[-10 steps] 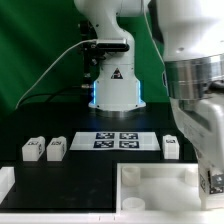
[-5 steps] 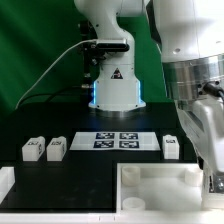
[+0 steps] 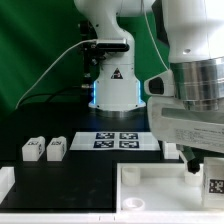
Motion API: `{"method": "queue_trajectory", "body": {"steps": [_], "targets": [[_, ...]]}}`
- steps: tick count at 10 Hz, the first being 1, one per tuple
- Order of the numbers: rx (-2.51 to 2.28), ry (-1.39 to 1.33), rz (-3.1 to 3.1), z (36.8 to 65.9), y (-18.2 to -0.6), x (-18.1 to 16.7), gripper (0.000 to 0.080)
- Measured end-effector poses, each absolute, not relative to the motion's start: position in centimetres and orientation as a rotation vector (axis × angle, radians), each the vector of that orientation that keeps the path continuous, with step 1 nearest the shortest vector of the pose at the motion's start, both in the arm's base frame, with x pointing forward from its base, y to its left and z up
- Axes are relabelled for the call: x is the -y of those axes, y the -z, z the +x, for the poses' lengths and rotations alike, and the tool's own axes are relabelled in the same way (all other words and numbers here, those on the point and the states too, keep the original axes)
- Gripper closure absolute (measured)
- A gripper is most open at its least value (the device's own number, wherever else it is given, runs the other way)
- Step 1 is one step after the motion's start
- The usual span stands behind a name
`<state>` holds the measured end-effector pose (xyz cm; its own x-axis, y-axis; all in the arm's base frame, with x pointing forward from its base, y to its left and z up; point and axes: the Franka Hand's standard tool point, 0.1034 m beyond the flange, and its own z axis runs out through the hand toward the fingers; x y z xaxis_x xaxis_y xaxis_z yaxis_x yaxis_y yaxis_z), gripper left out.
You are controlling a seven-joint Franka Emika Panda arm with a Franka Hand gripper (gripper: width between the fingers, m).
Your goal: Assemble one leg
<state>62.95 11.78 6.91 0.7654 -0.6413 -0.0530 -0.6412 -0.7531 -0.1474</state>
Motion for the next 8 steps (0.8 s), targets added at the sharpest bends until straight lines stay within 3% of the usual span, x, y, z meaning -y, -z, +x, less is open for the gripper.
{"method": "queue_trajectory", "body": {"steps": [2, 4, 5, 6, 7, 8], "targets": [[-0.47, 0.025, -3.015, 62.8, -6.82, -11.47, 0.0151], [-0.409, 0.032, -3.028, 62.83, -6.82, -11.37, 0.0162], [-0.409, 0.032, -3.028, 62.83, -6.82, -11.36, 0.0331], [-0.489, 0.027, -3.013, 62.83, -6.82, -11.42, 0.0331], [-0.632, 0.02, -2.985, 62.81, -6.82, -11.49, 0.0512], [-0.783, 0.012, -2.946, 62.81, -6.82, -11.48, 0.051]]}}
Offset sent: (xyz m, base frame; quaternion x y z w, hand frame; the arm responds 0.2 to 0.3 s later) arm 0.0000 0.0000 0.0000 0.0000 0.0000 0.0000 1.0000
